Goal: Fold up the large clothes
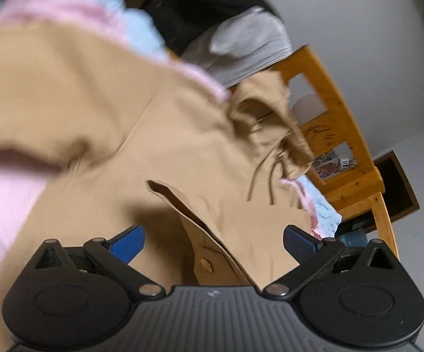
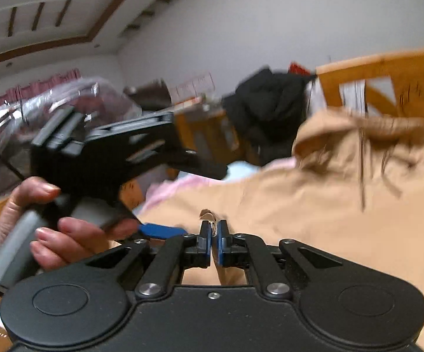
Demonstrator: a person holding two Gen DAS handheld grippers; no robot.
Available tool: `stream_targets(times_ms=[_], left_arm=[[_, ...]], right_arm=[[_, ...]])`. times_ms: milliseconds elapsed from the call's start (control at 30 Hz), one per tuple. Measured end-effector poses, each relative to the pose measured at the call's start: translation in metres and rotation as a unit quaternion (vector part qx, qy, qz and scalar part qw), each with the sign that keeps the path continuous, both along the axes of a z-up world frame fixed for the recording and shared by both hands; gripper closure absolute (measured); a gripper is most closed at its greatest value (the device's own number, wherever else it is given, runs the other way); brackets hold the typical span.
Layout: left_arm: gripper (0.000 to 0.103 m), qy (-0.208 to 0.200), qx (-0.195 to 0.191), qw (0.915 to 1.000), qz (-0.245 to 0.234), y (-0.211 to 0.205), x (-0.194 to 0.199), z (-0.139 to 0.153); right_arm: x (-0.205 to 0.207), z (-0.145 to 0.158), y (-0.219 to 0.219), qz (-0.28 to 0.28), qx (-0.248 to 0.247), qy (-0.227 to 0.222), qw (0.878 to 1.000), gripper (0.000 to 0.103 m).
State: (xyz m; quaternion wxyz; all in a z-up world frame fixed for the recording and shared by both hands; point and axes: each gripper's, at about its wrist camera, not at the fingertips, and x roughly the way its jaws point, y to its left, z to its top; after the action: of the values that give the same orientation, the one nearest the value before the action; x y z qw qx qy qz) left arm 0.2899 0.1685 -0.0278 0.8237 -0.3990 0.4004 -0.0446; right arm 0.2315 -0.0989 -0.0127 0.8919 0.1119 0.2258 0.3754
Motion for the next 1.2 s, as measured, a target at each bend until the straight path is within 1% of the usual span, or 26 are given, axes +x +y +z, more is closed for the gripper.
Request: stream_targets(times_ms=[67,133,167,200,233,267,300,333,400,433,467,500,533,567,600,667,733,800,833,867,933,1033,1067,1133,1167,1200], left_arm=[[0.001,0.019,-0.002,0.9998,-0.003,0.0,0.003,-0.013],[0.007,0.029,0.009,0.9995,-0.007,-0.002,0.01,-0.02],[0.017,0.034,0.017,0.9992,-0.008,-0.004,0.014,-0.021],[0.037,0.04,0.026,0.9989,-0.007,-0.007,0.017,-0.021],[0.051,0.05,0.038,0.998,-0.006,-0.008,0.023,-0.022],[0.088,0.063,0.052,0.9966,-0.008,-0.011,0.027,-0.023],[0.102,0.076,0.066,0.9949,-0.013,-0.014,0.032,-0.025],[0.102,0.078,0.082,0.9935,-0.014,-0.017,0.034,-0.025],[0.103,0.065,0.121,0.9904,-0.013,-0.025,0.031,-0.019],[0.103,0.058,0.137,0.9888,-0.012,-0.028,0.029,-0.013],[0.103,0.044,0.151,0.9875,-0.009,-0.029,0.026,-0.005],[0.103,0.026,0.16,0.9868,-0.01,-0.029,0.023,0.005],[0.103,0.008,0.164,0.9864,-0.009,-0.026,0.02,0.016],[0.103,-0.01,0.172,0.985,-0.009,-0.024,0.019,0.026],[0.103,-0.027,0.186,0.9821,-0.007,-0.022,0.017,0.039],[0.103,-0.054,0.208,0.9767,0.004,-0.018,0.015,0.061],[0.103,-0.06,0.221,0.9733,0.016,-0.011,0.015,0.076],[0.103,-0.058,0.234,0.9699,0.033,-0.008,0.014,0.084],[0.103,-0.052,0.239,0.9689,0.039,-0.006,0.014,0.085],[0.103,-0.044,0.245,0.9672,0.049,-0.004,0.014,0.085],[0.103,-0.032,0.25,0.9656,0.063,0.002,0.01,0.084],[0.103,-0.016,0.262,0.9621,0.075,0.008,0.009,0.078],[0.103,-0.01,0.263,0.9619,0.075,0.01,0.007,0.077],[0.103,-0.002,0.263,0.962,0.073,0.014,0.005,0.072],[0.103,0.0,0.263,0.9622,0.071,0.014,0.004,0.07],[0.103,-0.001,0.261,0.9629,0.068,0.013,0.003,0.069]], right_arm=[[-0.006,-0.011,0.005,0.004,-0.003,0.007,1.0,0.099],[-0.014,-0.013,0.009,0.01,-0.009,0.002,1.0,0.099],[-0.015,-0.013,0.01,0.012,-0.012,-0.001,1.0,0.099],[-0.013,-0.014,0.01,0.015,-0.016,-0.004,1.0,0.099],[-0.014,-0.013,0.011,0.017,-0.022,-0.008,1.0,0.099],[-0.016,-0.013,0.011,0.019,-0.027,-0.01,0.999,0.099],[-0.018,-0.013,0.009,0.022,-0.033,-0.012,0.999,0.095],[-0.019,-0.012,0.007,0.023,-0.044,-0.015,0.999,0.091],[-0.018,-0.015,-0.001,0.03,-0.06,-0.016,0.998,0.068],[-0.019,-0.014,-0.01,0.03,-0.075,-0.023,0.996,0.063],[-0.02,-0.014,-0.019,0.026,-0.094,-0.035,0.995,0.055],[-0.018,-0.014,-0.029,0.016,-0.112,-0.047,0.992,0.048],[-0.014,-0.013,-0.045,0.0,-0.125,-0.055,0.991,0.044],[-0.006,-0.012,-0.062,-0.017,-0.13,-0.052,0.99,0.039],[0.003,-0.01,-0.077,-0.035,-0.137,-0.046,0.989,0.035],[0.028,-0.007,-0.111,-0.089,-0.156,-0.041,0.983,0.032],[0.06,-0.006,-0.144,-0.141,-0.162,-0.021,0.977,0.029],[0.098,-0.012,-0.173,-0.174,-0.152,0.019,0.973,0.028],[0.121,-0.017,-0.188,-0.19,-0.141,0.054,0.97,0.027],[0.141,-0.024,-0.199,-0.196,-0.123,0.088,0.969,0.027],[0.176,-0.037,-0.222,-0.205,-0.067,0.153,0.964,0.027],[0.213,-0.056,-0.241,-0.186,0.03,0.227,0.955,0.027],[0.221,-0.059,-0.242,-0.182,0.05,0.237,0.953,0.027],[0.233,-0.061,-0.236,-0.162,0.065,0.241,0.955,0.027],[0.238,-0.059,-0.231,-0.156,0.059,0.238,0.957,0.027],[0.241,-0.055,-0.223,-0.157,0.042,0.232,0.959,0.027]])
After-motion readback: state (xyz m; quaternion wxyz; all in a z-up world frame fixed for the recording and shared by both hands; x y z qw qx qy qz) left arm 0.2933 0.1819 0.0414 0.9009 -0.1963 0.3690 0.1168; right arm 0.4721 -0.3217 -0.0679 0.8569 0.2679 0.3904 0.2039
